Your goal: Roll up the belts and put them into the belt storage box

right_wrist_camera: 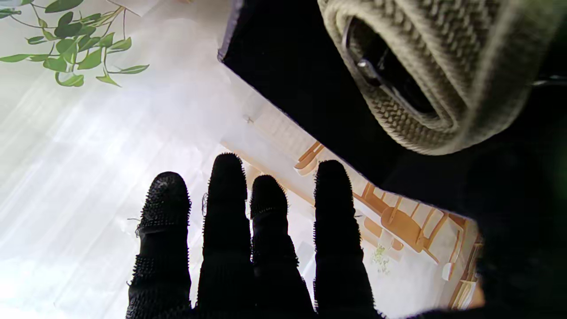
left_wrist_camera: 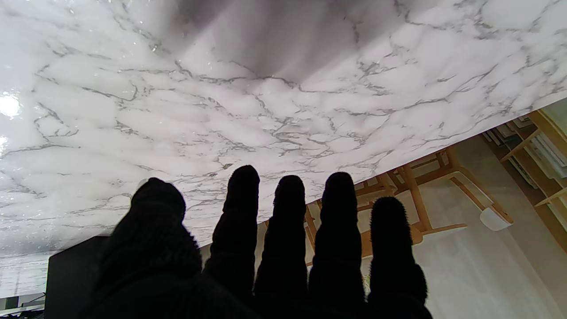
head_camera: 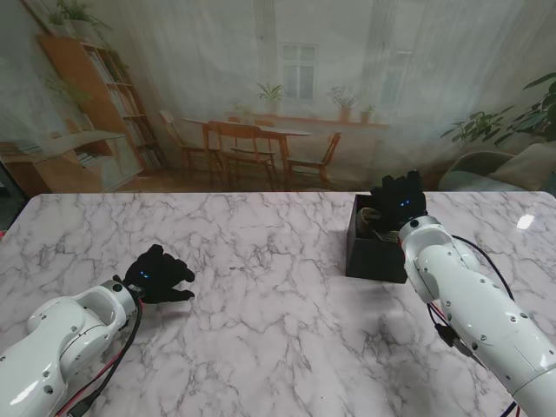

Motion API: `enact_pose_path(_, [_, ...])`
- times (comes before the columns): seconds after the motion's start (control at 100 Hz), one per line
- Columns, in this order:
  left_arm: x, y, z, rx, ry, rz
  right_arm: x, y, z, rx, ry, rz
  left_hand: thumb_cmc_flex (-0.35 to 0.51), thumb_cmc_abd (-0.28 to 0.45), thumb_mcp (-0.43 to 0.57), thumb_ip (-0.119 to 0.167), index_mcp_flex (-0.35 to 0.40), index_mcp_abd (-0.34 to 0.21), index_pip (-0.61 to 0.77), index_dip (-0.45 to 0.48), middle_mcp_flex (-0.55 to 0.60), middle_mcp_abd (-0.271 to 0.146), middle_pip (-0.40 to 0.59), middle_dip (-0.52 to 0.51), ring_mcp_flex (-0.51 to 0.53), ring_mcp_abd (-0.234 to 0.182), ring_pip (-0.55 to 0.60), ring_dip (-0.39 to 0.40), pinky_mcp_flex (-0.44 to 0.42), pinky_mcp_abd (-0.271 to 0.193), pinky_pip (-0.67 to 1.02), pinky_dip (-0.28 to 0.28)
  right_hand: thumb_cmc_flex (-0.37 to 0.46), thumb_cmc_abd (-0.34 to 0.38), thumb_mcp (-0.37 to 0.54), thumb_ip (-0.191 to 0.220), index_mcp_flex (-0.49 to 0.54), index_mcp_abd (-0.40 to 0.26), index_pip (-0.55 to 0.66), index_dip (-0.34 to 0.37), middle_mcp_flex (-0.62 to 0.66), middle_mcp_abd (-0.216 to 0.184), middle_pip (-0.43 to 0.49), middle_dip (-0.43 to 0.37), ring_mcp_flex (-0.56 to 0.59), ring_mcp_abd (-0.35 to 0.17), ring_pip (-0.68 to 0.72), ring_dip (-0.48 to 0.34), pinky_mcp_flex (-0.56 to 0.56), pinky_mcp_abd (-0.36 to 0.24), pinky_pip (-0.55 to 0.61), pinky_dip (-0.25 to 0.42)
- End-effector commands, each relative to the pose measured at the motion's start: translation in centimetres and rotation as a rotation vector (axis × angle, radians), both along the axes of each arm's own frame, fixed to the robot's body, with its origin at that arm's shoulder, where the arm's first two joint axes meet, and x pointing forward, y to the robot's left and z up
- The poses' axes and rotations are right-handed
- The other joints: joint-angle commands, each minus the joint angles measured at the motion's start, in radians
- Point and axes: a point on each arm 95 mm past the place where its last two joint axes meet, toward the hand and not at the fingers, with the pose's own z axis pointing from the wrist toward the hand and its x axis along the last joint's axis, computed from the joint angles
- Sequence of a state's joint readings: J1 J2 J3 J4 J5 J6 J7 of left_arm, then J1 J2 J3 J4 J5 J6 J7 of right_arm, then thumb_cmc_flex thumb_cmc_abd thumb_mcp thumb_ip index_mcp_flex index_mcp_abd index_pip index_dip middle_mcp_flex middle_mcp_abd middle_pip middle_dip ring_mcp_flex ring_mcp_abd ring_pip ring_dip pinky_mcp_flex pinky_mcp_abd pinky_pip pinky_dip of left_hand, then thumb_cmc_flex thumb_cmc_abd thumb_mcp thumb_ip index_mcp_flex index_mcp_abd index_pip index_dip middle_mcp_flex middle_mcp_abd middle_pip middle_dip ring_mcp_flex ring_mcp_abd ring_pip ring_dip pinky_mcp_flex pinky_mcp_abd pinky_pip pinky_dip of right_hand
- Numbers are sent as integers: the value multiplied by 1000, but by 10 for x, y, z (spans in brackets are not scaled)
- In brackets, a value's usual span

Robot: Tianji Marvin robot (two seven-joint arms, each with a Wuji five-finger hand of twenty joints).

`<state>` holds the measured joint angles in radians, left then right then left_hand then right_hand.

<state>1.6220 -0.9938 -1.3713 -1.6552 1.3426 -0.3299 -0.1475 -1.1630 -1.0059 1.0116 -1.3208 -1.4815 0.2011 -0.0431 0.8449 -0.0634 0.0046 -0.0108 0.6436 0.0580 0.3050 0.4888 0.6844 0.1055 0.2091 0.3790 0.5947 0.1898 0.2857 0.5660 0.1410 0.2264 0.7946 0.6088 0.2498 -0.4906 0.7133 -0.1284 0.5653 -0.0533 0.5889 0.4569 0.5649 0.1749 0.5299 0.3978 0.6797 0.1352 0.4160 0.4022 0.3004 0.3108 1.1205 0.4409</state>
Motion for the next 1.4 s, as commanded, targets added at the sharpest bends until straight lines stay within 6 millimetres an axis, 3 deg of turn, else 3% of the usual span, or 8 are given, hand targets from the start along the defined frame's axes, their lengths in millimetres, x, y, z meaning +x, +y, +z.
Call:
enact_pose_path(0.0, [-1,0,-1,9,9,-1,-2,0,3,-2,-15,1,22,35,-25,-1,0,8,-25,-4,-15,19,-2,8,-5,-1,1,-7,-11,36,0,-2,-40,38,-27,26,-44,15,-34,0,-54,38,-34,-27,-45,39,-76,-46,-36,57,-42,-20])
enact_pose_path(0.22, [1,-1,7,-40,-11,3,-20,3,31,122,-89,26,15,44,-27,-2,-38,12,-51,-16,-77,37,-28,-2,-34,4,-14,-14,-17,30,-6,-5,17,102,-54,38,-34,3,-42,1,-47,32,-56,-74,-65,51,-134,-92,-112,96,-140,-86])
enact_pose_path(0.4, [1,-9,15,-156,-57,-6,-61,26,53,325,-133,156,9,49,-28,-3,-135,17,-135,-58,-190,53,-102,-76,-86,13,-60,-63,-33,33,-64,-37,34,130,-77,42,-13,-5,-68,-17,-2,20,-104,-115,-45,50,-157,-104,-115,100,-157,-113])
enact_pose_path(0.53, [-2,-20,19,-266,-41,-26,-90,46,55,492,-143,271,1,53,-30,-4,-227,7,-219,-127,-286,59,-161,-158,-145,22,-105,-130,-56,36,-132,-75,38,145,-88,44,-5,-12,-73,-20,11,14,-112,-121,-24,40,-159,-104,-117,103,-160,-119])
enact_pose_path(0.69, [-7,-34,17,-412,-73,-57,-117,70,38,703,-124,411,-11,67,-31,-3,-290,28,-231,-143,-336,66,-144,-154,-175,20,-86,-126,-74,43,-148,-72,50,170,-114,47,-18,-12,-81,-22,12,8,-128,-129,-10,32,-166,-100,-85,83,-150,-124])
enact_pose_path(0.9, [-6,-54,0,-616,-25,-52,-133,99,-7,902,-19,517,-2,81,-31,-2,-232,36,-149,-80,-350,63,-119,-117,-191,14,-63,-96,-83,36,-111,-36,49,192,-117,51,-34,-16,-67,-17,5,-6,-117,-133,-2,14,-163,-98,-56,55,-132,-121])
enact_pose_path(1.12, [0,-57,-14,-682,23,-8,-125,114,-44,990,119,537,10,88,-29,0,-228,56,-66,24,-329,57,-95,-97,-179,12,-51,-82,-81,36,-100,-25,27,198,-78,50,-50,-29,-29,-20,-19,-21,-103,-135,-6,-5,-163,-104,-48,33,-125,-124])
enact_pose_path(1.39, [5,-47,-21,-646,32,14,-115,113,-59,976,195,464,6,87,-31,0,-230,52,-117,-3,-275,55,-66,-78,-163,17,-46,-76,-81,41,-96,-21,31,197,-51,48,-39,-24,-12,-26,-10,-16,-88,-132,-6,-1,-154,-103,-50,32,-124,-124])
